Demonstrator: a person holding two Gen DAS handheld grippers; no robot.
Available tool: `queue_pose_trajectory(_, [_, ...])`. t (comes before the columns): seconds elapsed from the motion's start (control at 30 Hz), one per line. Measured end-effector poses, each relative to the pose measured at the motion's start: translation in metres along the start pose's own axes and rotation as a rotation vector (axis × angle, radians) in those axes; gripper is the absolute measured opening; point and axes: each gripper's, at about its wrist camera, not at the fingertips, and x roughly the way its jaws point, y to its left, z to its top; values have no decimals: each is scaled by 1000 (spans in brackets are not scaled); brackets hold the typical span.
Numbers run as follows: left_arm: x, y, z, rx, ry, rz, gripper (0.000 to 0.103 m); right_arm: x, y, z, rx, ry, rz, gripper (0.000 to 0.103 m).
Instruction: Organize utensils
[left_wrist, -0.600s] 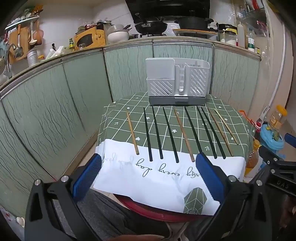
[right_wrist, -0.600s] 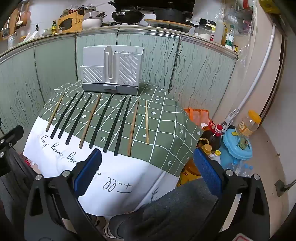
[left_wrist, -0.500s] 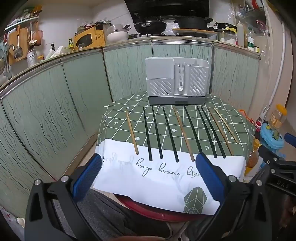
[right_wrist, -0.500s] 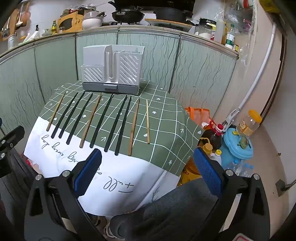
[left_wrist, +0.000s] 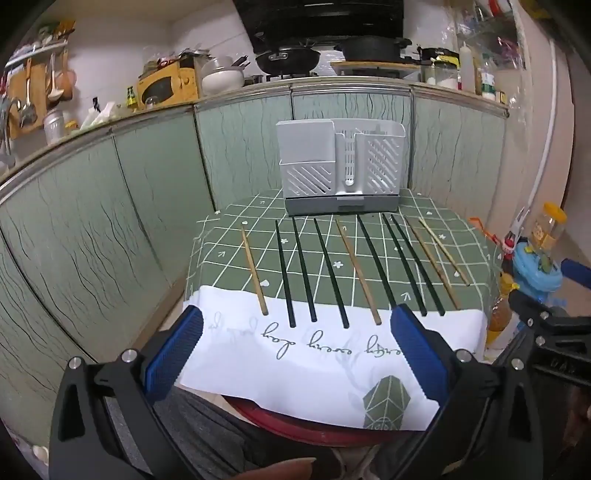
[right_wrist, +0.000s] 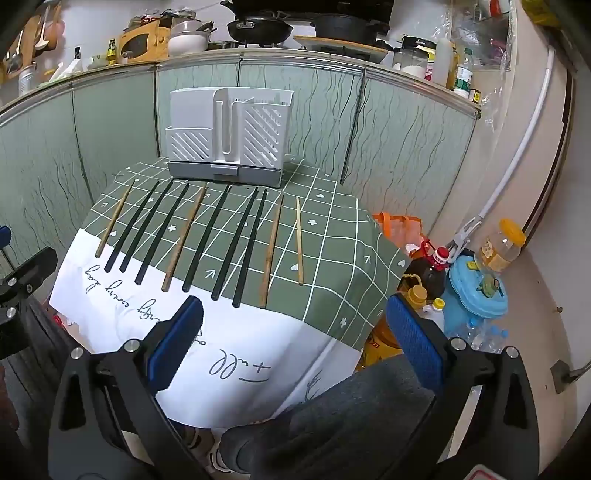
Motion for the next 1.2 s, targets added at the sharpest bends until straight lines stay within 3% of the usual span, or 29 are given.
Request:
queue_pose_trajectory(0.37, [12,0,-4,-7,73,-75,99,1,-3,-1,3,8,5,95])
queue_pose_trajectory(0.93, [10,8,-2,-24,35,-36,99,8,0,-2,0,22,18,95])
queue_pose_trajectory(1.2, [13,6,-4,-18,45,-60,99,9,-1,-4,9,22,21,95])
